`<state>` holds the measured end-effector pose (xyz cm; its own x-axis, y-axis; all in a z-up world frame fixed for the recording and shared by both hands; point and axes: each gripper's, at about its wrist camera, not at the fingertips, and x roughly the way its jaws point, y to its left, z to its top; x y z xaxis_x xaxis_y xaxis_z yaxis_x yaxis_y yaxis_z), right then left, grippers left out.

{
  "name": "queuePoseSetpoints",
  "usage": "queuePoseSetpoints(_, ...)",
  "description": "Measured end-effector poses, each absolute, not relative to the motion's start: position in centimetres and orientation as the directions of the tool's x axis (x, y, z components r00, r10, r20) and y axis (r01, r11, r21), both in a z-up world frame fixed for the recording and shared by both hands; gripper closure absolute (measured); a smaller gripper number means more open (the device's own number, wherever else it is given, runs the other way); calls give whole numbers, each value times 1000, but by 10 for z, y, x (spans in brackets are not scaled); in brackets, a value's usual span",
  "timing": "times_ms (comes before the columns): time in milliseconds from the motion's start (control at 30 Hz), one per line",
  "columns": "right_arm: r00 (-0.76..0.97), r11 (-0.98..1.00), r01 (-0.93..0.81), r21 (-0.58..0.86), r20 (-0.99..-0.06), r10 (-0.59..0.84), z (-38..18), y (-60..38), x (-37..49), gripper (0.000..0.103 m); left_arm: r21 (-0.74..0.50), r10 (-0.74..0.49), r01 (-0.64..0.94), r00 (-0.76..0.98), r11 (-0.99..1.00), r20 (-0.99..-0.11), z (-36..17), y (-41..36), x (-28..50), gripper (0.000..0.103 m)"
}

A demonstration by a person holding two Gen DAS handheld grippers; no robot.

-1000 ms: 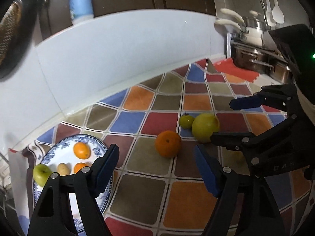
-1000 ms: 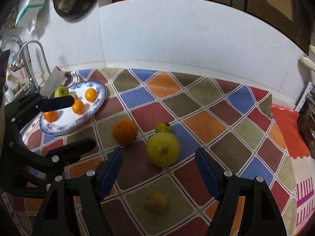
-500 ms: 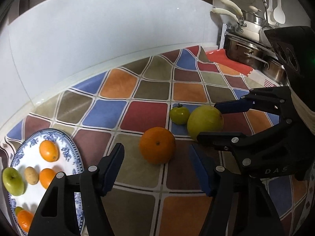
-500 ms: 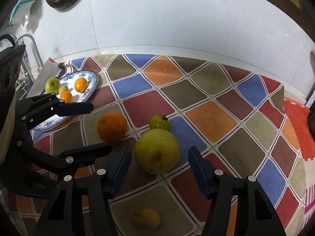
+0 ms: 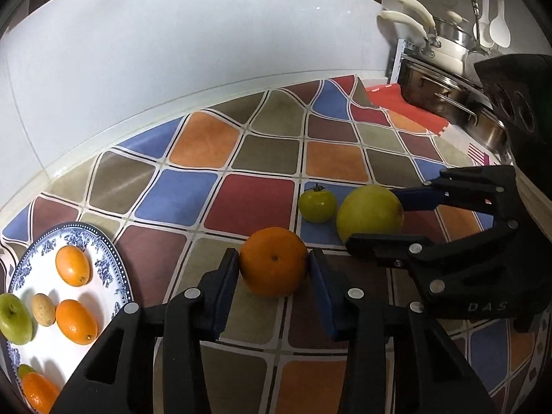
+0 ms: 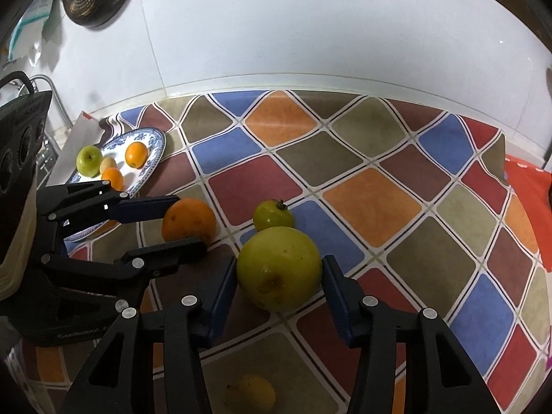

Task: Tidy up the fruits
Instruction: 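Grasp an orange with the left tool while the right tool grasps the large yellow-green pear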

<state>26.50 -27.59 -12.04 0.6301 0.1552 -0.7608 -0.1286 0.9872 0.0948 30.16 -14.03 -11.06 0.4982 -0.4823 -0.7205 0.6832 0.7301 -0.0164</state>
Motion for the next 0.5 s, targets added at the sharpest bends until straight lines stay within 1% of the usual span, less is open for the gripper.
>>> queuePoseSetpoints(167,630,987,-113,117,-760,162,-120,-278,261,53,-14,-461,654,519,756,-720,-107,-139,297,62)
queuePoseSetpoints(500,663,986,-114,122,-730,166,-102,-272,244,53,-9,-442,592,592,806,-674,-77,-118,269,62)
